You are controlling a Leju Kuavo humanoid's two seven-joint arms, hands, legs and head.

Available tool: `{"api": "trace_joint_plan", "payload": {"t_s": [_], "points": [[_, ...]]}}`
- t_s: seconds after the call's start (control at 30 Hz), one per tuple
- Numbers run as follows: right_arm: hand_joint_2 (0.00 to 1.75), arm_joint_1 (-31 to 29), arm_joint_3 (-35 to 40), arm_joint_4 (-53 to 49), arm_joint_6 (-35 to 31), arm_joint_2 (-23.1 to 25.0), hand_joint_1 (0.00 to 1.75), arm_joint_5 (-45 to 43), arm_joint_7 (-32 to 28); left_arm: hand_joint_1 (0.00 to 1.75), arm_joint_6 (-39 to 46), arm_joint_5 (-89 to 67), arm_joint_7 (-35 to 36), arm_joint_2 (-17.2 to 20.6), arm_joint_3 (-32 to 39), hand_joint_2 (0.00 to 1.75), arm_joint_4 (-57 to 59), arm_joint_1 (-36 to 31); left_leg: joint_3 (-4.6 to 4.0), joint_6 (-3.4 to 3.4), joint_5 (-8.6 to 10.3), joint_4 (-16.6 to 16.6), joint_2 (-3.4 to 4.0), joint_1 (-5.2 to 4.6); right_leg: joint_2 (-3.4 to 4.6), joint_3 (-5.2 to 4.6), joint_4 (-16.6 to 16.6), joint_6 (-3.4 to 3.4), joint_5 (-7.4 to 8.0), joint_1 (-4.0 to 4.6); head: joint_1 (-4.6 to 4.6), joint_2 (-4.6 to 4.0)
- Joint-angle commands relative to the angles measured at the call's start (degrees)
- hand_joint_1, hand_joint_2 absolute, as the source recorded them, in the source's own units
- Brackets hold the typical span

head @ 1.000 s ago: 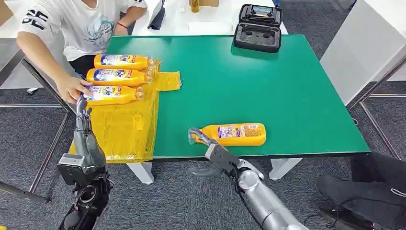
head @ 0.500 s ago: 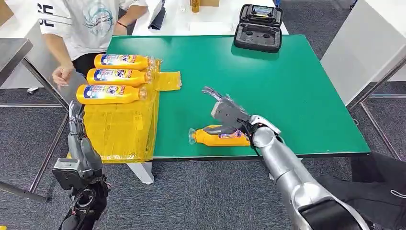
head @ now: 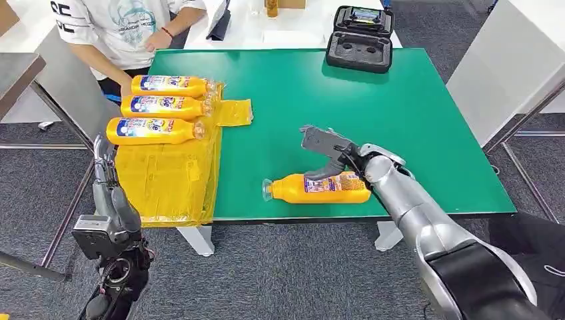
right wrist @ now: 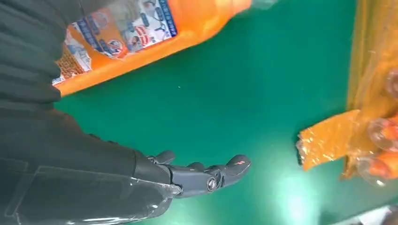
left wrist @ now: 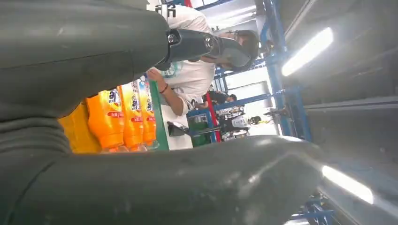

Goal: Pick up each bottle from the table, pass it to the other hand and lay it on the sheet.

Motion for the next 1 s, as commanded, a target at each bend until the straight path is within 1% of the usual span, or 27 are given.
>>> {"api": "trace_joint_plan", "payload": {"t_s": [0.03,0.3,0.43,0.5,0.7,0.77,1.0], "points": [[1.75,-3.17,5.65,6.40,2.48,-1.36,0.00,0.54,0.60,0.00,0.23,-0.26,0.15,-0.15,-0.45,0.00,5.23,-3.39,0.10,-0.11,-0.03,0.01,-0.06,0.07,-0.08,0.14,-0.02,-0.10,-0.04,0.08,0.00,0.00],[1.75,-2.38,6.75,5.70,2.27,-1.95,0.00,0.93,1.04,0.00,0.71,-0.87,0.15,-0.45,-0.52,0.00,5.76,-3.77,0.04,-0.07,0.00,0.00,-0.05,0.03,-0.06,0.05,0.01,-0.06,-0.03,0.03,0.00,0.00],[1.75,-3.14,8.66,3.78,4.87,-3.97,0.00,1.19,1.40,0.00,0.46,-1.09,0.15,-0.88,-0.15,0.00,6.30,-4.01,0.10,-0.11,-0.03,0.01,-0.09,0.08,-0.11,0.14,-0.02,-0.11,-0.05,0.08,0.00,0.00],[1.75,-3.19,9.85,3.08,6.21,-4.96,0.00,0.98,2.13,0.00,0.07,-1.33,0.15,-1.24,0.15,0.00,6.70,-4.16,0.02,-0.07,-0.01,0.02,-0.08,0.03,-0.10,0.04,0.02,-0.06,-0.04,0.03,0.00,0.00],[1.75,-2.13,10.93,3.32,5.27,-7.69,0.00,0.76,1.33,0.00,-0.76,-1.27,0.15,-1.31,0.55,0.00,7.91,-4.27,0.05,-0.09,-0.01,0.01,-0.08,0.05,-0.09,0.09,-0.02,-0.08,-0.03,0.05,0.00,0.00],[1.75,-2.72,10.84,4.08,6.26,-8.75,0.00,0.32,1.49,0.00,-0.91,-1.19,0.15,-1.37,0.52,0.00,8.24,-4.34,0.05,-0.10,0.00,0.02,-0.16,0.06,-0.17,0.12,-0.03,-0.09,-0.04,0.06,0.00,0.00],[1.75,-2.92,10.80,4.17,6.52,-9.00,0.00,0.22,1.38,0.00,-0.88,-1.18,0.15,-1.37,0.49,0.00,8.19,-4.29,0.04,-0.09,-0.02,0.03,-0.03,0.03,-0.04,0.06,0.00,-0.08,-0.03,0.03,-0.02,0.00]]}}
